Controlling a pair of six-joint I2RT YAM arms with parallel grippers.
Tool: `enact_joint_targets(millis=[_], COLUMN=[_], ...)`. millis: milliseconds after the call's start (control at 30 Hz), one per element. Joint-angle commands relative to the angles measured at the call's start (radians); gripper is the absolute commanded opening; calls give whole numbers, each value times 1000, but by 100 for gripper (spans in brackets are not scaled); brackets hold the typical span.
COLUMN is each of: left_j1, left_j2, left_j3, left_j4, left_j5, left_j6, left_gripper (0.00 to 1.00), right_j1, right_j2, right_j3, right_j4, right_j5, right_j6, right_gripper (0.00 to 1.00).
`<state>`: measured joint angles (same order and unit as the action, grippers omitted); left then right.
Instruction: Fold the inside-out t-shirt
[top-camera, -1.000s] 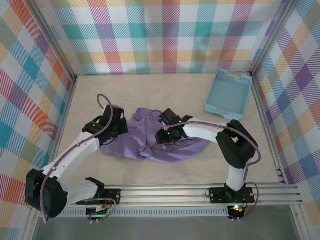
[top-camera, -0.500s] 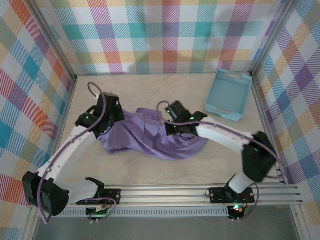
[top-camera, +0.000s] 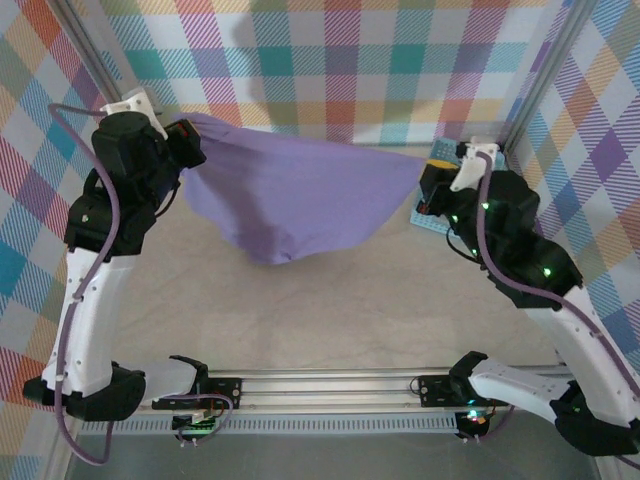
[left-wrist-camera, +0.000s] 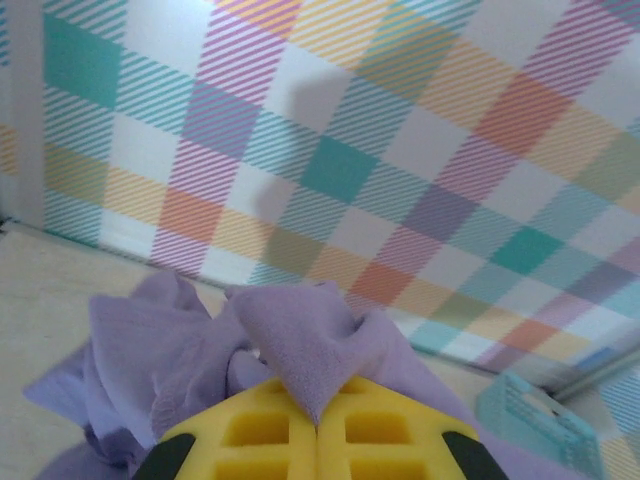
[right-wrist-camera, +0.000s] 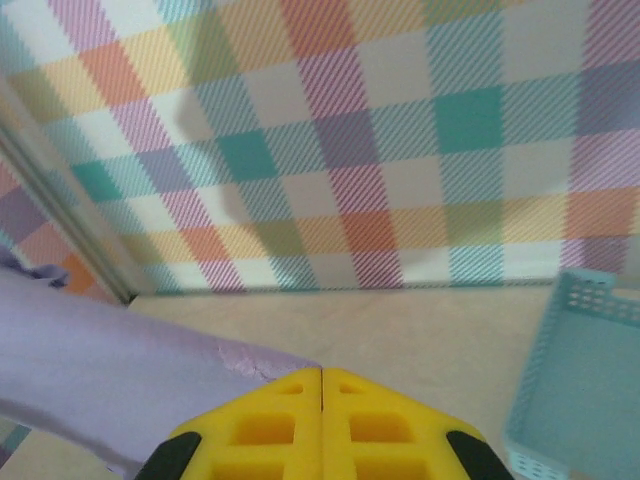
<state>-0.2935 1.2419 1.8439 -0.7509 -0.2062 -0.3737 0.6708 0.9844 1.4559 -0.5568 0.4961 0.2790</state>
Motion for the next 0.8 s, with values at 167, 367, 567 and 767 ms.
enact_joint_targets(millis=[167,367,567,767], left_j1=[-175,-423,-678,-667], left_j2=[6,125,160,-162], left_j3=[-361,-664,-832,-1034], left_j4=[82,236,418,402], left_j5=[132,119,62,-189], left_j6=[37,3,-30,-110], left_gripper=[0,0,1,55], right_j1=[-33,-46,-81,-71], right_j2=[17,69,64,210], right_j3=[-372,-587,-508,-373], right_j4=[-163,-208,-125,-21], right_j5=[42,-14,-7,-166], right_j6=[251,398,301,223], right_gripper=[0,3,49,69])
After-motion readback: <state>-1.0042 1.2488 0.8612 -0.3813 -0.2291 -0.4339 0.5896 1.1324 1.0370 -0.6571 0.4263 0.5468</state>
